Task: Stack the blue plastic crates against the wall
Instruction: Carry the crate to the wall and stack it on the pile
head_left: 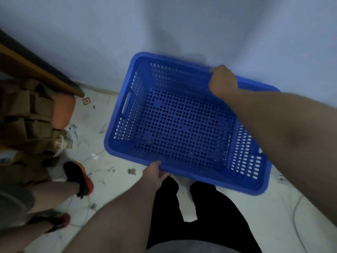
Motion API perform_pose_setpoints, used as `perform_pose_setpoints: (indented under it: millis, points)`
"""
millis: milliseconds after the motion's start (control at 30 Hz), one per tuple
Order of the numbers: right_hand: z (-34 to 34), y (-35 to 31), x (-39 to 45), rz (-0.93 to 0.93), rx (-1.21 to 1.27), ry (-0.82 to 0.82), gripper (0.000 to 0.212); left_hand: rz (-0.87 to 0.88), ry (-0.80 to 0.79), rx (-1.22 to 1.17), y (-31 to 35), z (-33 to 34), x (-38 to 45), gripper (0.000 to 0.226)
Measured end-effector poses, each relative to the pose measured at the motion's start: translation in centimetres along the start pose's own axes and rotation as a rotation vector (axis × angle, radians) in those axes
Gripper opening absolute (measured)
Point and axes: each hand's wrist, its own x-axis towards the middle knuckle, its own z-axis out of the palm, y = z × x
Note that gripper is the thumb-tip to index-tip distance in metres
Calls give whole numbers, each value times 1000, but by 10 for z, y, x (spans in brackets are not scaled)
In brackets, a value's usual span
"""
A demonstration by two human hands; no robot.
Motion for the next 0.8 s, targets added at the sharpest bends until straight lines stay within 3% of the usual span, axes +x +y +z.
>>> perform_pose_setpoints:
  millis: [100,400,467,533,633,700,800]
  points:
    - [14,-1,-21,-40,-7,-100,49,-14,26,28,13,15,5,42]
    - [79,43,-86,99,-41,-315,34,-25,-27,145,3,18,18,43]
    - [91,60,-98,143,-57,-332,18,14,110,213,-1,21,18,61]
    - [97,80,-108,222,-86,-351,14,147,371,511,1,13,16,78]
    - [102,108,-118,335,-97,-337,12,653,763,969,27,-1,24,77]
    - [107,122,-120,364,-103,-318,10,872,775,1175,56,-7,39,75]
    - [116,141,-122,365,-93,-323,18,809,606,1651,104,-24,55,79]
